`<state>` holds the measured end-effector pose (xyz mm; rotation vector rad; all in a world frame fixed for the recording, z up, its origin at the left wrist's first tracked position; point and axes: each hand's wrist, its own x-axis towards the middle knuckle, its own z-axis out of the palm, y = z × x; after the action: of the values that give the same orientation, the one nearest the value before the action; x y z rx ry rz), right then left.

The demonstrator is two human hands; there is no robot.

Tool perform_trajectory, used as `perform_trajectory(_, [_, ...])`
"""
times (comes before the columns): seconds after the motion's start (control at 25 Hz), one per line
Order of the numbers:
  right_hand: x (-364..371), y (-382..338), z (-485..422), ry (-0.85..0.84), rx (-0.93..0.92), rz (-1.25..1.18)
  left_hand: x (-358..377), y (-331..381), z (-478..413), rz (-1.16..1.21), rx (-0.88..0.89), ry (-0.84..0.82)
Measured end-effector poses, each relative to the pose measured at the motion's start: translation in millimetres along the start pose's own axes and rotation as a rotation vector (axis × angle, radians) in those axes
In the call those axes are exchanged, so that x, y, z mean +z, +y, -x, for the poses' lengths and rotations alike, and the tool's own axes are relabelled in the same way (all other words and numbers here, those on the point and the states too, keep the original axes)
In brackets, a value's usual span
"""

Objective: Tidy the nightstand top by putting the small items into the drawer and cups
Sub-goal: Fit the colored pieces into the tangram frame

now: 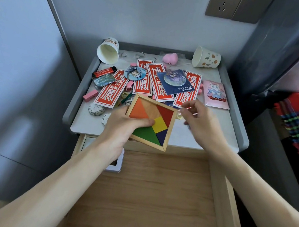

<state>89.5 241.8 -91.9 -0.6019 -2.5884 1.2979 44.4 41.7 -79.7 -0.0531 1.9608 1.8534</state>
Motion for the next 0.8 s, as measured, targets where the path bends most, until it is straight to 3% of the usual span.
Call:
perform_trajectory(0.08, [-18.3,13.2,-3.8,0.018,-0.021,0.531,-2.4,0.6,-0.8,0.007,-0.009,0.003])
perform_trajectory(0.16, [-28.8,22.0,-3.4,-0.032,0.072,0.767,-2.0,0.1,-0.6,0.003,-0.014,-0.005])
perform_trajectory(0.48, [-23.3,24.7,-7.3,-0.082,0.151,0.81,0.6,-2.9,-0.7,-0.023,-0.036,-0.018])
perform_trajectory(0.6, [-28.4,16.6,-3.3,0.004,0.006,0.598,0.2,-3.0,-2.1,-0.039,-0.03,-0.036])
perform_trajectory(0.72, [-34.1,-13.7,2.4,0.093,-0.14,0.01,2.0,-3.1,-2.0,-0.103,-0.038,-0.097])
perform_trajectory(0.8, [-28.8,-28.1,3.2,0.022,-0.196,-0.211,4.5,-3.8,-0.7,-0.153,-0.056,-0.122])
